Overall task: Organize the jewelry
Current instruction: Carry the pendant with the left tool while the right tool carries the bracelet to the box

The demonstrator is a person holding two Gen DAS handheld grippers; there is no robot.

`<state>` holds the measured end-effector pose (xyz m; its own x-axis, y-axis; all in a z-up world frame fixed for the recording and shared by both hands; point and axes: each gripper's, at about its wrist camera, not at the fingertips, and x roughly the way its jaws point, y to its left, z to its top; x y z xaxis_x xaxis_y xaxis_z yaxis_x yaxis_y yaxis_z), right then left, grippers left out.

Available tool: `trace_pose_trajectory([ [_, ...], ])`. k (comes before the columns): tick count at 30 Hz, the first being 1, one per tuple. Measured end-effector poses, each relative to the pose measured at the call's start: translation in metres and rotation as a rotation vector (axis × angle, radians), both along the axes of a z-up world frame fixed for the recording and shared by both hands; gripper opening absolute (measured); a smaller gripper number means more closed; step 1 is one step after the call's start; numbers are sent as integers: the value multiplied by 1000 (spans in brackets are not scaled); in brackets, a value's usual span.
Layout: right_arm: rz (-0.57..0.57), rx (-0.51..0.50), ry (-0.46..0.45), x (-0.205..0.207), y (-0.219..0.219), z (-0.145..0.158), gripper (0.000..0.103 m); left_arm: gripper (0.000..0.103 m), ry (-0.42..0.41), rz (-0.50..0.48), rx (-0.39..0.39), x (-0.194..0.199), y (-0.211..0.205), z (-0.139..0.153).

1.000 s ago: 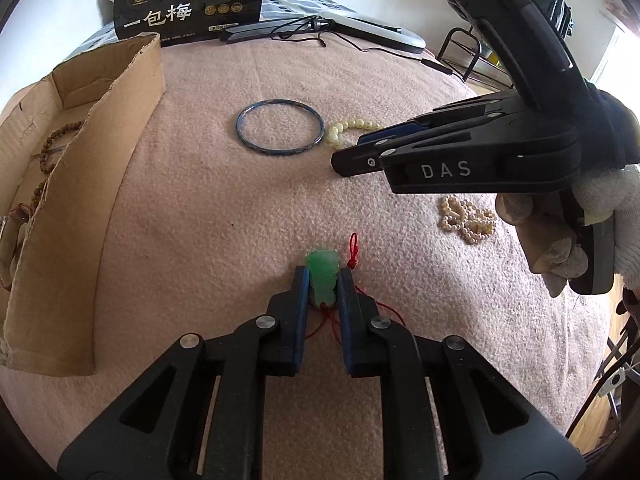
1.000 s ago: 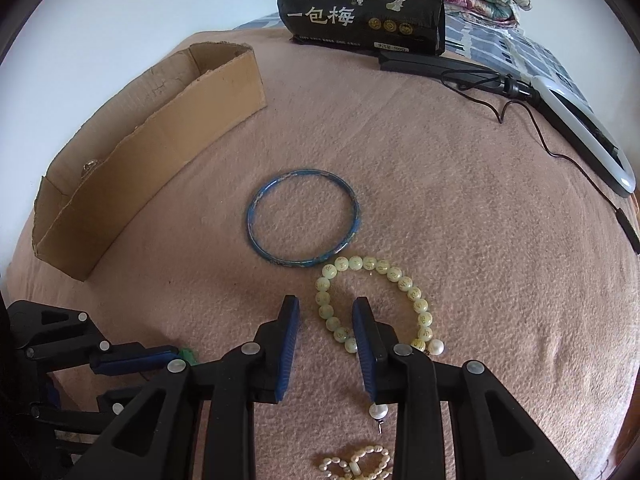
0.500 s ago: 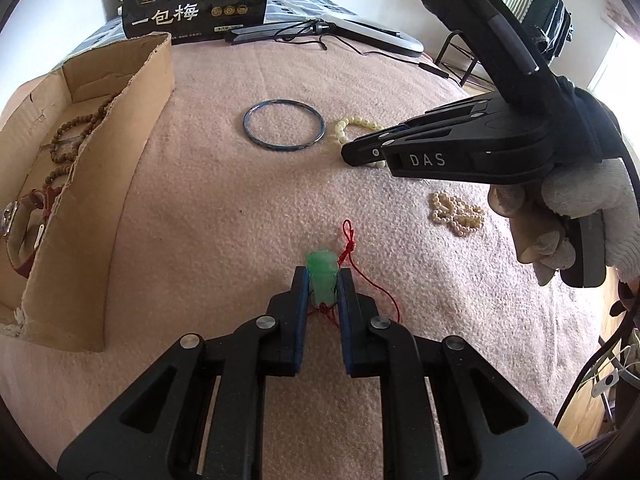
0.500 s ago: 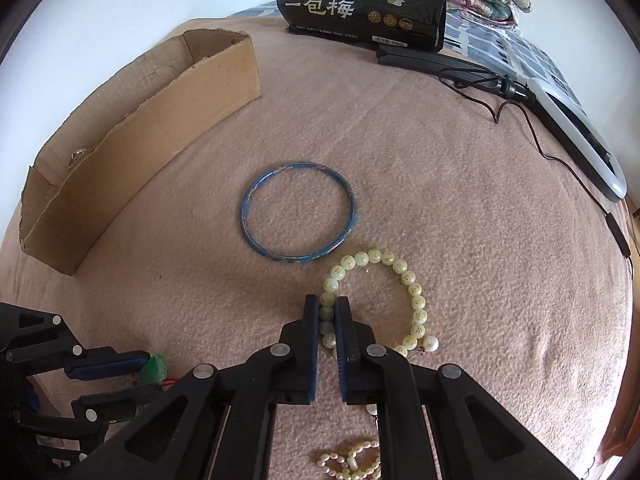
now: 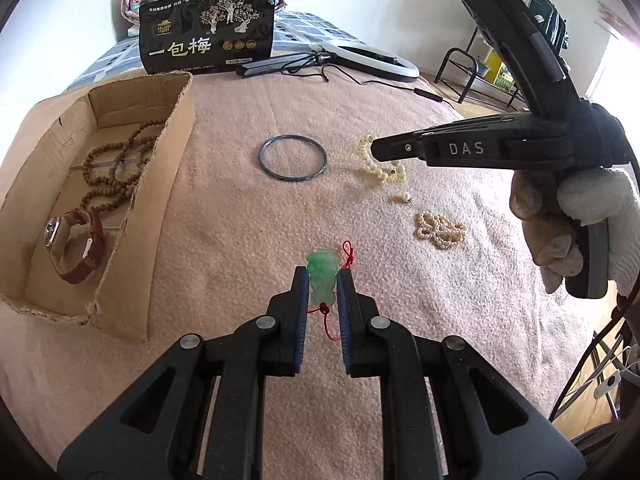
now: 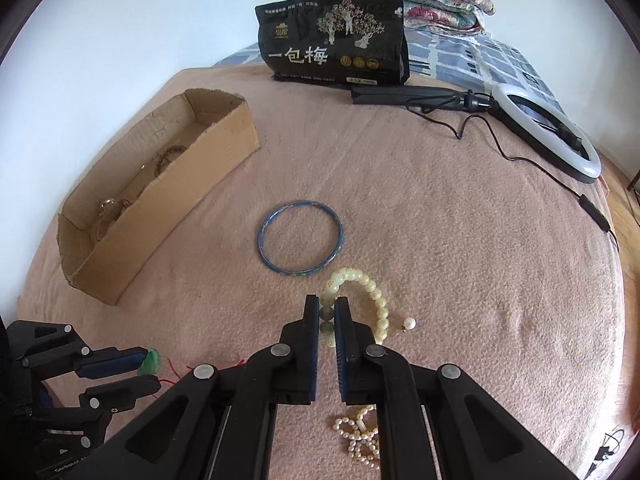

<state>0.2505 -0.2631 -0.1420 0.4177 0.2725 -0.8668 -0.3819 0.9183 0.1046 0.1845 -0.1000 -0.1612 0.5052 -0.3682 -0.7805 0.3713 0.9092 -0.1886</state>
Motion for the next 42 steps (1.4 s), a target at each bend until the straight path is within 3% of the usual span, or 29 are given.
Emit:
trace_pose_trajectory([
  [10,-27,40,-59,-22,-3,41,5,12,-60,34,-1,-12,17,27],
  [25,-14,61,-120,-59,8,79,5,12,-138,83,-23,-34,61,75],
  [42,57,108,-180,-82,48,112,5,12,-244,221,-31,-19,145,127],
])
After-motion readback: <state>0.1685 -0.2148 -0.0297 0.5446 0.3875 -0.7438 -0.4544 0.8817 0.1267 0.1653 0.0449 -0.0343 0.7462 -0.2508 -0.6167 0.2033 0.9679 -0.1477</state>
